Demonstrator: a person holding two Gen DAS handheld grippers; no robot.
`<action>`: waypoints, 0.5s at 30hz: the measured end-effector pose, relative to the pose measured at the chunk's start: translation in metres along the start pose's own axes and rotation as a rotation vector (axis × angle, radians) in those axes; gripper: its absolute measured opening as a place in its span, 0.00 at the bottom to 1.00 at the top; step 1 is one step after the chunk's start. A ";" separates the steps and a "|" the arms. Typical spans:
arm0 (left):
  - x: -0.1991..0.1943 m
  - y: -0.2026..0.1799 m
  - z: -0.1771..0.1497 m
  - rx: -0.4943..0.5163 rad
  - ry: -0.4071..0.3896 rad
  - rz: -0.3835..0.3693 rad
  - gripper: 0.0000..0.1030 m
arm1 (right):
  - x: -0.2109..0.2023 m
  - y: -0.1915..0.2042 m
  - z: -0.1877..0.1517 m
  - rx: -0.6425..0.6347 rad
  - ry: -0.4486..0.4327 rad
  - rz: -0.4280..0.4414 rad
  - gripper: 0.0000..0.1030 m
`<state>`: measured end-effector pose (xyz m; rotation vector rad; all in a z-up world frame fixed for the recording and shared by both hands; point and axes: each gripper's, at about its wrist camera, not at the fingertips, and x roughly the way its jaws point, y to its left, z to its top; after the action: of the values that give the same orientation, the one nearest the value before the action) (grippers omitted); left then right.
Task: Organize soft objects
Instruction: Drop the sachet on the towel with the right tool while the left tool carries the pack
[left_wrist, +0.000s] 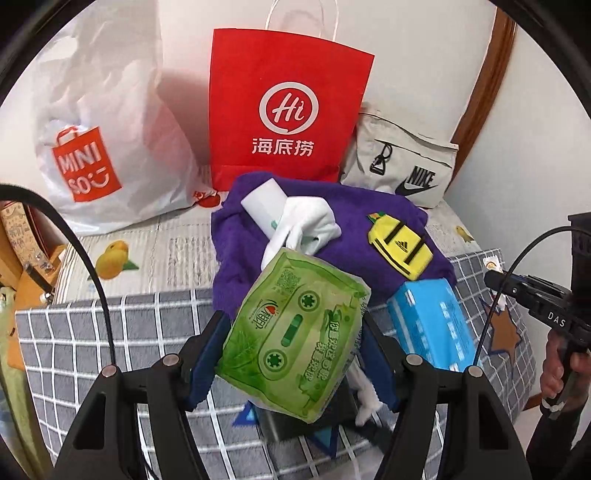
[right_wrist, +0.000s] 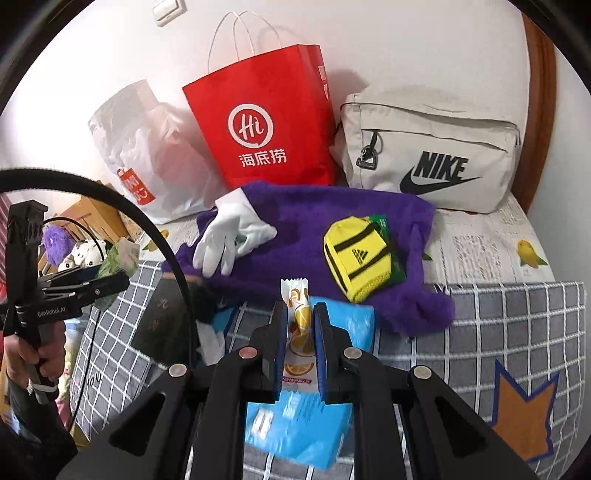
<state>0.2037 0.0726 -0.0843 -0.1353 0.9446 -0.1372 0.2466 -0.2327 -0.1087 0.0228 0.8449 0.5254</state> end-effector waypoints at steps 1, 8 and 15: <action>0.004 -0.001 0.004 0.002 0.000 0.003 0.65 | 0.005 -0.001 0.005 -0.004 0.002 -0.006 0.14; 0.026 -0.005 0.024 0.014 0.013 0.006 0.65 | 0.047 -0.007 0.029 -0.004 0.053 0.002 0.14; 0.046 -0.002 0.041 0.009 0.035 0.004 0.65 | 0.091 -0.012 0.047 -0.004 0.119 0.008 0.14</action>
<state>0.2637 0.0652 -0.0972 -0.1236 0.9788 -0.1405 0.3351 -0.1928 -0.1442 -0.0087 0.9606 0.5399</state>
